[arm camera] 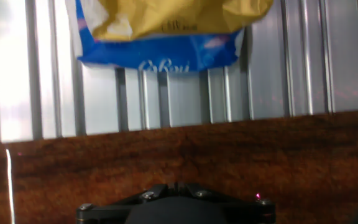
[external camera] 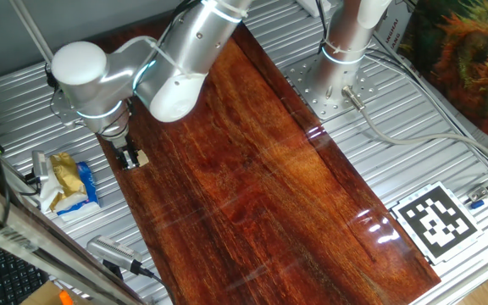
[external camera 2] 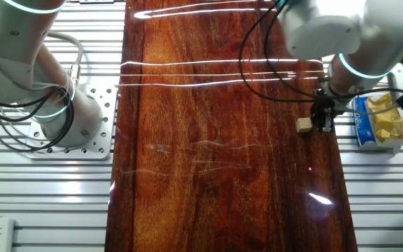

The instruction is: Use the gripper to push the small block from left to right

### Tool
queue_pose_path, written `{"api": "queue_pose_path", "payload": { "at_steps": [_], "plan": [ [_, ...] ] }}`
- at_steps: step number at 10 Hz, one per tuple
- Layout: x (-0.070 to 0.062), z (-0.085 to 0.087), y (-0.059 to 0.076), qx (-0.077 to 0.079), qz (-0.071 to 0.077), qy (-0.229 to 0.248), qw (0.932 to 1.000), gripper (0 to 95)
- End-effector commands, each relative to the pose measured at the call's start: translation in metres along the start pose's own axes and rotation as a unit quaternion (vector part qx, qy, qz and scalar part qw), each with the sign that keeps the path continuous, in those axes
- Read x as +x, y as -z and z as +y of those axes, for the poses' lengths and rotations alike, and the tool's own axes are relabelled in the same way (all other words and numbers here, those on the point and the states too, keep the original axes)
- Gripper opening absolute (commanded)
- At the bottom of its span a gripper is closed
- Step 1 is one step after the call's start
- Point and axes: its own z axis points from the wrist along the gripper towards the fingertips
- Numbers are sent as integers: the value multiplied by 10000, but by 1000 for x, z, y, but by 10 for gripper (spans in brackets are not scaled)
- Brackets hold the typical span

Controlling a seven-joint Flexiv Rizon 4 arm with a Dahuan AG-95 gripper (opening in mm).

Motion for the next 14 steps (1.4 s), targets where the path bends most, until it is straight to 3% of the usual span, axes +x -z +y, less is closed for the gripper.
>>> {"api": "queue_pose_path", "payload": {
  "at_steps": [1, 5, 10, 14],
  "plan": [
    [9, -3, -2, -2, 0, 18, 10000, 0],
    [23, -7, 5, -18, 38, 38, 10000, 0],
    [47, -11, 3, -76, 28, 61, 9999, 0],
    [57, -12, 11, -140, 54, 58, 9999, 0]
  ]
}}
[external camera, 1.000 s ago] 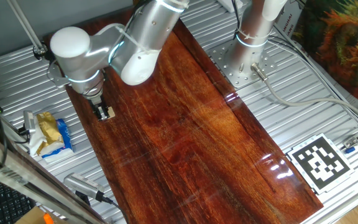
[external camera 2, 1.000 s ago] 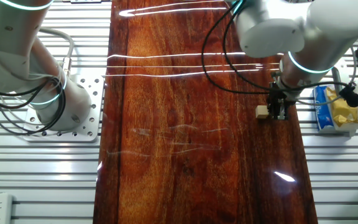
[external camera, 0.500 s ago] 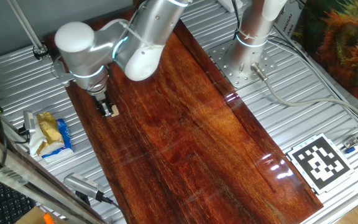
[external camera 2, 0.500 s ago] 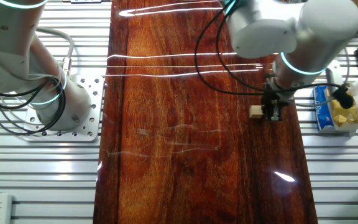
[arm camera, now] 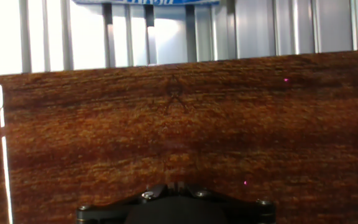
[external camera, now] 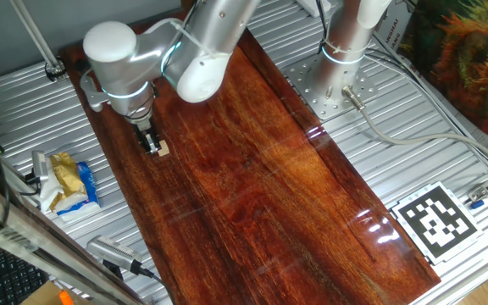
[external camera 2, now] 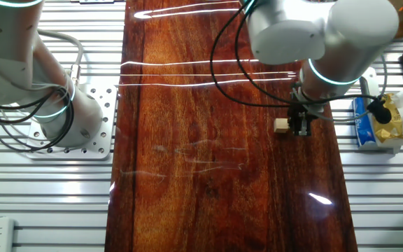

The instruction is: Use the gripper to push the small block from left to right

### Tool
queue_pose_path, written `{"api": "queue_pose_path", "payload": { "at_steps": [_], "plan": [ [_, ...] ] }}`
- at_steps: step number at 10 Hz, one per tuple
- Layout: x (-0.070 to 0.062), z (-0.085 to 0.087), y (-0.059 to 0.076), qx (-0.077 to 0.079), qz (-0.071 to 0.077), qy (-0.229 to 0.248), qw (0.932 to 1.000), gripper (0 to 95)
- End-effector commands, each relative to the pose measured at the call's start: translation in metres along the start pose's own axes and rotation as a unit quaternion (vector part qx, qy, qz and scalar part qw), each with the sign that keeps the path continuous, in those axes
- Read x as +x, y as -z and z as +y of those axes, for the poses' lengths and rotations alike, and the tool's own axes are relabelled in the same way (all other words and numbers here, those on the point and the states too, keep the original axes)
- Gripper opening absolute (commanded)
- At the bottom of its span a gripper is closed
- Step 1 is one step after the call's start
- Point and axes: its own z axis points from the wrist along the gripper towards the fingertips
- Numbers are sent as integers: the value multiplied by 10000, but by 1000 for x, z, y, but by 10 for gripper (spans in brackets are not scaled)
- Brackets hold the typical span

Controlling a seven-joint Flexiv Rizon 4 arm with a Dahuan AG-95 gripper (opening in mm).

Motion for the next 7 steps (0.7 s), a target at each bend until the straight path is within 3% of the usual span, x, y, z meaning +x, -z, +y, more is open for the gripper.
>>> {"api": "queue_pose_path", "payload": {
  "at_steps": [1, 7],
  "plan": [
    [6, 0, -3, 5, -25, 0, 10000, 0],
    [28, 7, -7, -67, -33, -48, 10000, 0]
  ]
}}
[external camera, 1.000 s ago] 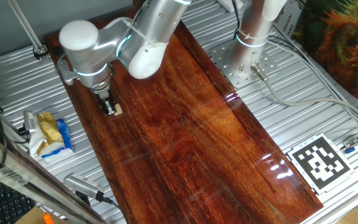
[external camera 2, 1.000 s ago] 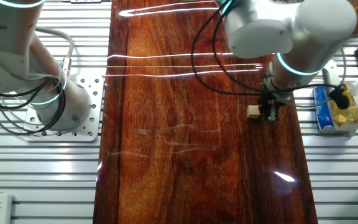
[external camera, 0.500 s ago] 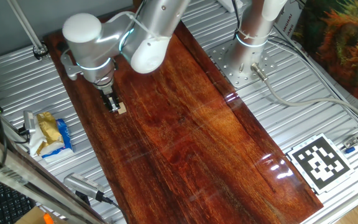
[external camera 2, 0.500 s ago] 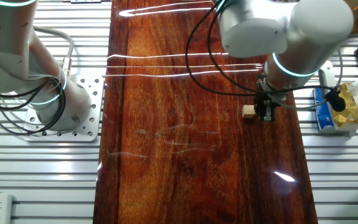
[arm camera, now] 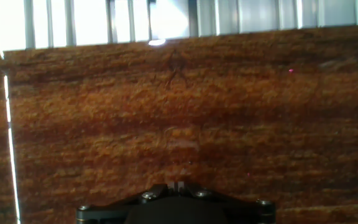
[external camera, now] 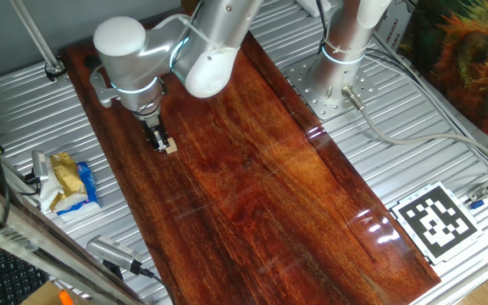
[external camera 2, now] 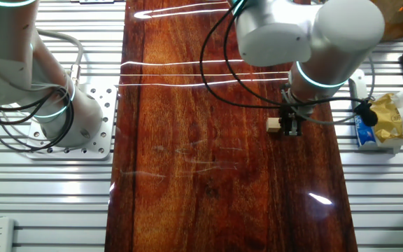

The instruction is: Use the gripper to push the small block from left to right

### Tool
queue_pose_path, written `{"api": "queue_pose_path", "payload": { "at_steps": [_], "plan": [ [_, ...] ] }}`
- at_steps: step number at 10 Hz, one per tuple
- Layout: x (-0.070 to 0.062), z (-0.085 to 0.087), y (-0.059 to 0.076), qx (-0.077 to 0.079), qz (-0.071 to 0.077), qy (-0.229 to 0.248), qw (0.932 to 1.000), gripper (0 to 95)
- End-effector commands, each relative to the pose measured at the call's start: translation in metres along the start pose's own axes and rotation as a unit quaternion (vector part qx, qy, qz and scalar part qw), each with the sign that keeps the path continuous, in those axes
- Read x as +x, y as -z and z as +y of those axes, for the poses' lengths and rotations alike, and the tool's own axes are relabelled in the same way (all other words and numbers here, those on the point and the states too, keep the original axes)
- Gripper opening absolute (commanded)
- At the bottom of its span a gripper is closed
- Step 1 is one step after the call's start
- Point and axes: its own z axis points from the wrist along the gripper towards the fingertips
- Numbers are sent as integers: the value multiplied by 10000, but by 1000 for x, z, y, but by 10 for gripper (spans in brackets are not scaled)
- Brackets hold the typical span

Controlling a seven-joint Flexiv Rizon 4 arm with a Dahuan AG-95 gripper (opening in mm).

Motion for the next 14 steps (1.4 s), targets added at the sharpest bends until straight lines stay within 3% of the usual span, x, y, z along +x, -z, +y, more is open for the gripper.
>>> {"api": "queue_pose_path", "payload": {
  "at_steps": [1, 14],
  "plan": [
    [7, 3, 0, 8, -10, -28, 10000, 0],
    [85, 10, -3, 14, 4, 11, 10000, 0]
  ]
}}
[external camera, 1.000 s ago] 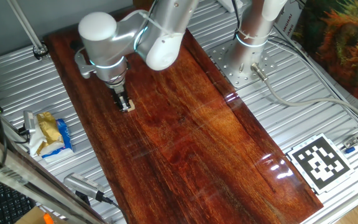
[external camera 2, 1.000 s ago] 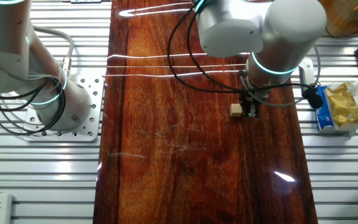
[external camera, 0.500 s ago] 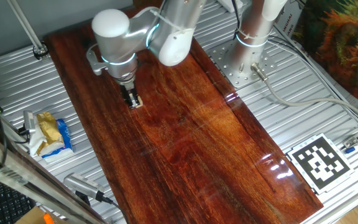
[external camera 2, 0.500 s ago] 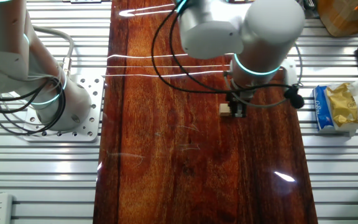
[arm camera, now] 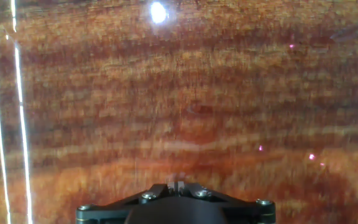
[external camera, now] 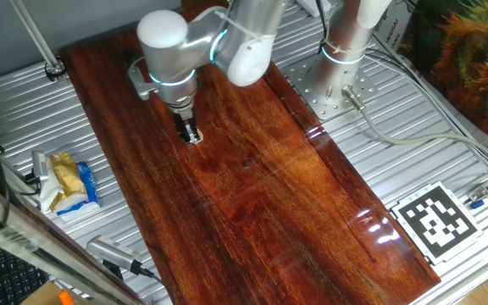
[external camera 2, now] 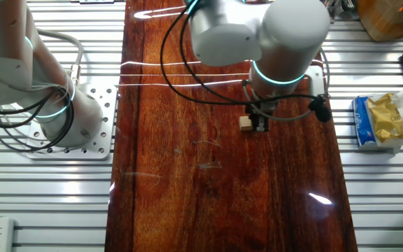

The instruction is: Use the gripper to push the small block from left to right

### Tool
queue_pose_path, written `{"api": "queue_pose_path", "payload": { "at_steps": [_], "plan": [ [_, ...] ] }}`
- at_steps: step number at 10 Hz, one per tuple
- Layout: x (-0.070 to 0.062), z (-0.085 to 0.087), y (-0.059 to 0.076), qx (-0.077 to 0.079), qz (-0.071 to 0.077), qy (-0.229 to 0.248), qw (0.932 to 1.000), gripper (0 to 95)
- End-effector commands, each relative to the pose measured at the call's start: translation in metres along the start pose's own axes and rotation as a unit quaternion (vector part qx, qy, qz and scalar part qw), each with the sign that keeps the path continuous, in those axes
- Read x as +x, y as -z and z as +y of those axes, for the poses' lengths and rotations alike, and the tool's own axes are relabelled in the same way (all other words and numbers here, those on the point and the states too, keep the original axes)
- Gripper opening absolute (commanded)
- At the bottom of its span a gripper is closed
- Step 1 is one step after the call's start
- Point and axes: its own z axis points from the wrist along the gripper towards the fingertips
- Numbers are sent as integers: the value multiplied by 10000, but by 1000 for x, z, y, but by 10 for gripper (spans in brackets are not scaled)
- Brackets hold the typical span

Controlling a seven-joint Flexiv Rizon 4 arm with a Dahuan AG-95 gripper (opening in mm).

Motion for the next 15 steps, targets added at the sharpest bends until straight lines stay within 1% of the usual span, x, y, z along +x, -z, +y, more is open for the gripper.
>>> {"api": "queue_pose_path", "payload": {
  "at_steps": [1, 3, 7, 8, 9, 11, 13, 15],
  "plan": [
    [5, 0, 1, 17, 23, 11, 10000, 0],
    [12, 1, 2, 36, 21, 55, 10000, 0],
    [18, -1, 3, 73, 16, 295, 9995, 0],
    [18, -1, 3, 79, 17, 429, 9990, 0],
    [18, -1, 3, 121, 20, 583, 9982, 0],
    [18, 0, 4, 110, 13, 929, 9956, 0],
    [19, 0, 5, 109, 19, 1167, 9931, 0],
    [19, 0, 6, 112, 25, 1465, 9891, 0]
  ]
}}
